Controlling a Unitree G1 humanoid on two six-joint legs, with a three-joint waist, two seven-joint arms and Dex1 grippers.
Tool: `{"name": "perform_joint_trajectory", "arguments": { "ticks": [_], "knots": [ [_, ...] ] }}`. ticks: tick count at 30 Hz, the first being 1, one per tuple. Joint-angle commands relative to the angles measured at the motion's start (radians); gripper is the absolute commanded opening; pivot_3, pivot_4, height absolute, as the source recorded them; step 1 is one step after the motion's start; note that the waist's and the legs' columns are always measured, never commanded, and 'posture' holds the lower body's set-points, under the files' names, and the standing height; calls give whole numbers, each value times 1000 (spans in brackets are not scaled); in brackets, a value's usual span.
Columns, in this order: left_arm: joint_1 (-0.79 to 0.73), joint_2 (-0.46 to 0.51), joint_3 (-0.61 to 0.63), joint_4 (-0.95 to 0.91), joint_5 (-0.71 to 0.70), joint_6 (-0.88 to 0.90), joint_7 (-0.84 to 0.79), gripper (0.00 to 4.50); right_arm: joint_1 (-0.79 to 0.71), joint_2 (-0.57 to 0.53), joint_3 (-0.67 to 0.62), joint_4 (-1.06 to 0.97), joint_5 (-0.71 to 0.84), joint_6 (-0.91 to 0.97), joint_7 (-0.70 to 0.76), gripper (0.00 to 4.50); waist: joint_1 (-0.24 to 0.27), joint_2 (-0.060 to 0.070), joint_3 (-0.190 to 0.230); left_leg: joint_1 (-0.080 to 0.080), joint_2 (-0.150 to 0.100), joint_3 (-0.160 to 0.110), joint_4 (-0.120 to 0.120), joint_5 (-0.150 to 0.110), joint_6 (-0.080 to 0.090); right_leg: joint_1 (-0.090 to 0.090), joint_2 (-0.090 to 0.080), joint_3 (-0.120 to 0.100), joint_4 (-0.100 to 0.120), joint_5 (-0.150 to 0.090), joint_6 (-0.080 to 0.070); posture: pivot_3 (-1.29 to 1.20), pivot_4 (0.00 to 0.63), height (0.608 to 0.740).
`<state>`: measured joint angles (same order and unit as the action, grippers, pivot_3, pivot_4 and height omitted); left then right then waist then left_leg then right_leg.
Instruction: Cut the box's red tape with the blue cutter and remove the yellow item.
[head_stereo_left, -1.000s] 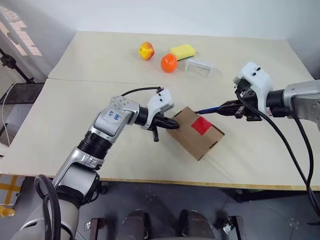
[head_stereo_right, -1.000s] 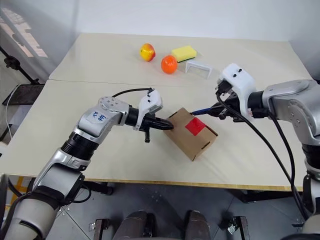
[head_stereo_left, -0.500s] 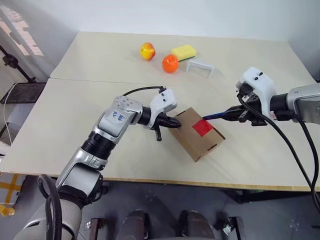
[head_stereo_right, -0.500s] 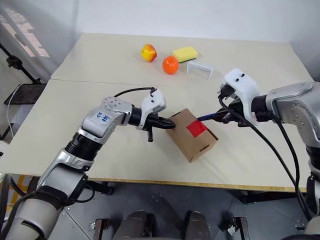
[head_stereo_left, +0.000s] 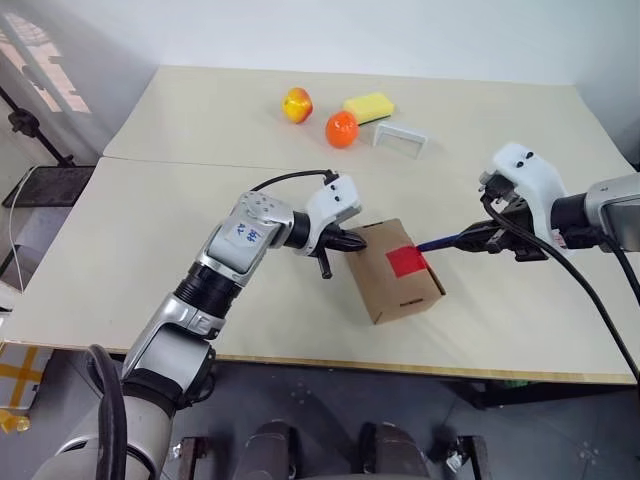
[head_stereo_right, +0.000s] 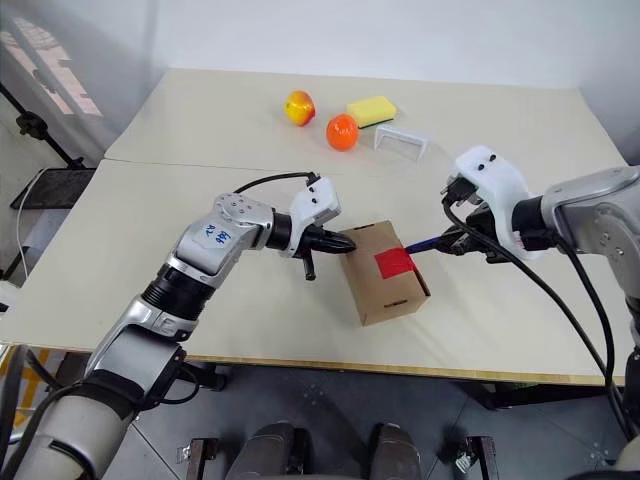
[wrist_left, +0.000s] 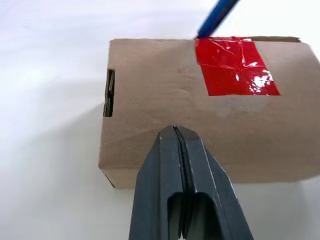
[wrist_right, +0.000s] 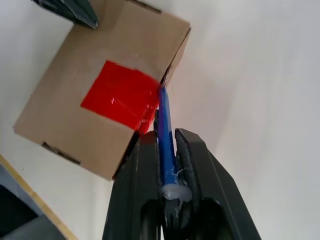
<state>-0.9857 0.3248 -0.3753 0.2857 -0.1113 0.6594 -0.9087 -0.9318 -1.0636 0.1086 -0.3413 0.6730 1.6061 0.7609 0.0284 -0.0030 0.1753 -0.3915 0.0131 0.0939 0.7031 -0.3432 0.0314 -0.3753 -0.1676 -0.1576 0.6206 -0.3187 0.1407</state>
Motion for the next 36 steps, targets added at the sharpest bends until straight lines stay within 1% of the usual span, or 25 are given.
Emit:
{"name": "perform_joint_trajectory", "arguments": {
  "ticks": [1, 3, 6, 8, 12, 15, 19, 24, 28, 32, 36],
  "knots": [
    [20, -16, -76, 56, 86, 2, 35, 0, -28, 33, -21, 39, 114, 8, -64, 168, -1, -1, -1, 1, 0, 0, 0, 0, 0, 0, 0, 0, 0, 0, 0, 0, 150, 740],
    [22, -28, -90, 59, 102, -8, 35, 0, -49, 49, -23, 89, 186, 8, -133, 168, -1, -1, -1, 1, 0, 0, 0, 0, 0, 1, 0, 0, 0, 0, 0, 0, 150, 740],
    [23, -43, -98, 64, 122, -18, 37, 0, -79, 33, -5, 159, 297, 8, -232, 168, -2, -1, -1, 2, 1, 0, 0, 0, 0, 1, 0, 0, 0, 0, 0, 0, 150, 740],
    [22, -53, -95, 69, 130, -15, 42, 0, -84, -5, 21, 176, 377, 8, -281, 168, -1, -1, -1, 2, 1, 0, 0, 0, 0, 1, 0, 0, 0, 0, 0, 0, 150, 740],
    [16, -68, -85, 83, 142, -13, 58, 0, -77, -106, 52, 143, 536, 8, -319, 168, 5, -1, -1, 1, 1, -1, 0, 0, 1, 1, -1, 0, 0, 0, 0, 0, 150, 740],
    [17, -73, -83, 86, 146, -14, 58, 0, -81, -155, 63, 126, 609, 8, -335, 168, 6, -1, -1, 1, 1, 0, 0, 0, 2, 2, -2, 0, -1, 0, 0, 0, 150, 740],
    [19, -82, -76, 88, 147, -13, 59, 0, -110, -165, 65, 132, 620, 8, -363, 168, 5, -1, -1, 1, 2, 0, 0, 0, 2, 2, -2, 0, -1, 0, 0, 0, 150, 740],
    [21, -82, -72, 87, 147, -11, 60, 0, -116, -222, 74, 97, 680, 8, -345, 168, 9, -1, -1, 0, 3, 0, 0, 0, 2, 2, -3, 0, -2, 0, 0, 0, 150, 740],
    [21, -85, -71, 90, 147, -10, 62, 0, -103, -270, 75, 63, 700, 8, -324, 168, 10, -1, -1, 0, 3, 0, 0, 0, 2, 2, -3, 0, -2, 0, 0, 0, 150, 740],
    [20, -86, -71, 93, 146, -11, 63, 0, -102, -295, 76, 54, 681, 8, -308, 168, 11, -1, -1, 0, 3, 0, 0, 0, 2, 2, -3, 0, -3, 0, 0, 0, 150, 740],
    [15, -89, -67, 107, 146, -19, 63, 0, -147, -327, 75, 74, 631, 8, -278, 168, 14, -1, -1, 0, 3, 0, 0, 0, 2, 2, -3, 0, -3, 0, 0, 0, 150, 740]
  ]
}}
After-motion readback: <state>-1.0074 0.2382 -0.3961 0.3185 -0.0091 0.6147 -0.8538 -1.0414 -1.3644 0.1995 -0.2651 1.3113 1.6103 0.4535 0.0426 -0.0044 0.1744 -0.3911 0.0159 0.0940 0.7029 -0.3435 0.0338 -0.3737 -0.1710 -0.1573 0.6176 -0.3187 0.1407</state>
